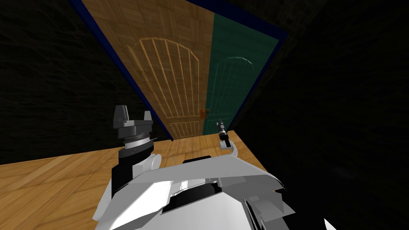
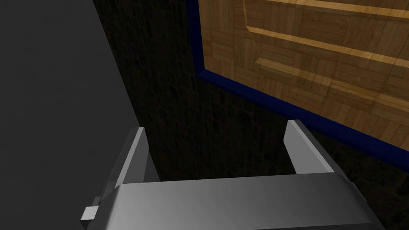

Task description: Pull the door open

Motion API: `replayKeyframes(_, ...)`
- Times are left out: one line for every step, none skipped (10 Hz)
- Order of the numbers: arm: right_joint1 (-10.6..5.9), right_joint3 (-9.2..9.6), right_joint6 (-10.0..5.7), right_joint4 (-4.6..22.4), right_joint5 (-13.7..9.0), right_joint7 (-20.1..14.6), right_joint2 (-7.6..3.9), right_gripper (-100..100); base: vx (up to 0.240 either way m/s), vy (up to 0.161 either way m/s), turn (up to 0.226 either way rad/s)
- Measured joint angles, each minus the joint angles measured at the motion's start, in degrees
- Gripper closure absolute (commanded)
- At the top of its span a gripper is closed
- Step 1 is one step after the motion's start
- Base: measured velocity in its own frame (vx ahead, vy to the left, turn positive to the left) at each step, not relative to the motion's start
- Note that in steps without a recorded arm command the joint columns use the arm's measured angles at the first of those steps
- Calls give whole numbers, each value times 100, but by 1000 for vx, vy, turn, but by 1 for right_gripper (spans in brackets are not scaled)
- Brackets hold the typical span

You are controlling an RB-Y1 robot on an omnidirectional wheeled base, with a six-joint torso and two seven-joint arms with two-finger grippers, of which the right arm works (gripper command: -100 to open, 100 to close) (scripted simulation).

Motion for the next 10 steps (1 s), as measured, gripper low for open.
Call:
replayKeyframes(-92,-10,93,139,10,-29,-24,-100,113,-23,43)
replayKeyframes(-162,-13,128,305,28,-30,-2,-100,174,-34,91)
replayKeyframes(-191,-11,176,441,41,-54,-20,-100,161,0,90)
replayKeyframes(-250,-13,259,546,51,-82,-35,-100,104,2,57)
replayKeyframes(-321,-21,296,690,59,-96,-39,-100,119,-6,95)
replayKeyframes(-372,-18,366,799,75,-111,-35,-100,129,-7,67)
replayKeyframes(-391,-10,436,863,88,-127,-33,-100,112,-15,32)
replayKeyframes(-462,-19,457,999,101,-125,-13,-100,145,-23,74)
replayKeyframes(-549,-30,485,1160,113,-128,-7,-100,193,-31,108)
replayKeyframes(-626,-37,514,1339,120,-150,-21,-100,196,-23,54)
